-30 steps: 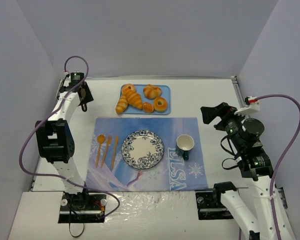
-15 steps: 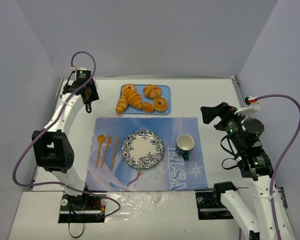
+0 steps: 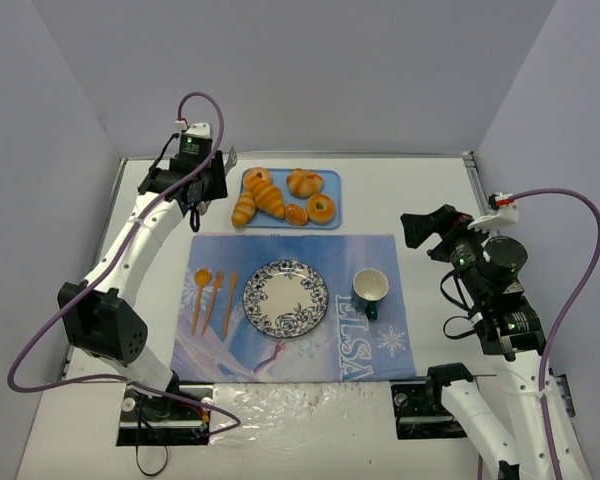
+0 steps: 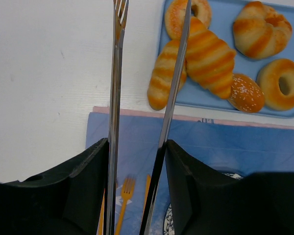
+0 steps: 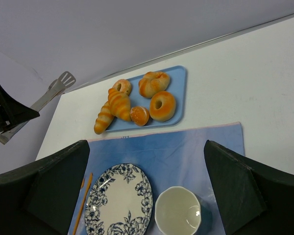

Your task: Place the bread

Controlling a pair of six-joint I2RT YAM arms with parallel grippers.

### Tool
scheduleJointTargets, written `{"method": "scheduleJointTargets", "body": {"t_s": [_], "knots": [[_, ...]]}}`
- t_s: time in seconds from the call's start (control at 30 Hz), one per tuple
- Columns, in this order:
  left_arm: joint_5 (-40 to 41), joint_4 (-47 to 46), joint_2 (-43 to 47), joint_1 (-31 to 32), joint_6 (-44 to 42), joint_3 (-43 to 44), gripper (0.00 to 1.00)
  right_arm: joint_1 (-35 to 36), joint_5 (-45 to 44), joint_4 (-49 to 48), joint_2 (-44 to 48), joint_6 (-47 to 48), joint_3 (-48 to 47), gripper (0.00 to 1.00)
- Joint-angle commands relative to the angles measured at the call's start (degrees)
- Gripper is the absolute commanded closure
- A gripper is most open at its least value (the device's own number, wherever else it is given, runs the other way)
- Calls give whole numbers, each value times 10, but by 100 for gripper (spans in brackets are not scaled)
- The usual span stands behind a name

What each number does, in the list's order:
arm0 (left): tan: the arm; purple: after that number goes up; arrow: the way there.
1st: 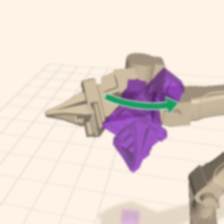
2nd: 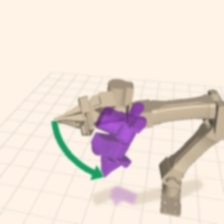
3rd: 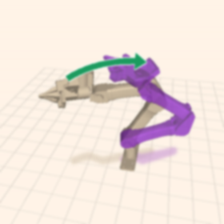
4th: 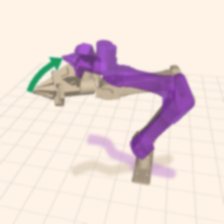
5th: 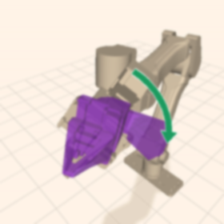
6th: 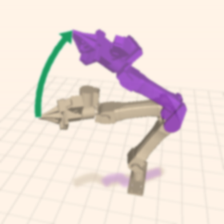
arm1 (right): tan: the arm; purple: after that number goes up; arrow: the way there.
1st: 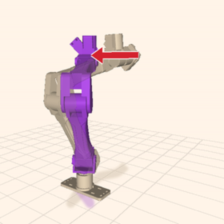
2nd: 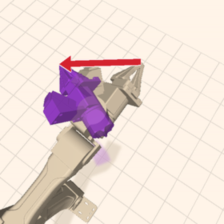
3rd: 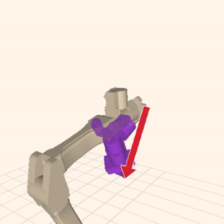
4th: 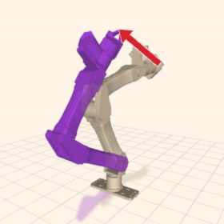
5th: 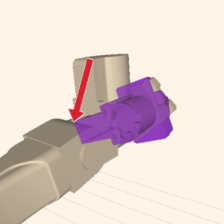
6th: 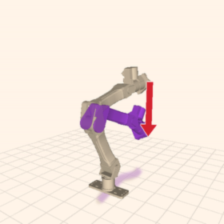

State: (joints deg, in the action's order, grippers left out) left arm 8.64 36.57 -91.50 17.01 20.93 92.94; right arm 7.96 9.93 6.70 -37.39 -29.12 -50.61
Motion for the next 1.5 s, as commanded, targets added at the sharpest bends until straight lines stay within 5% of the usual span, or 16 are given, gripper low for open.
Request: {"method": "scheduleJointTargets", "body": {"t_s": [0.0,1.47], "knots": [[-5,-1,2,40,-12,43,57,-1,-4,-44,-2,1,1,0],[102,3,-75,163,-2,15,53,0,-6,-32,14,1,5,0]]}}
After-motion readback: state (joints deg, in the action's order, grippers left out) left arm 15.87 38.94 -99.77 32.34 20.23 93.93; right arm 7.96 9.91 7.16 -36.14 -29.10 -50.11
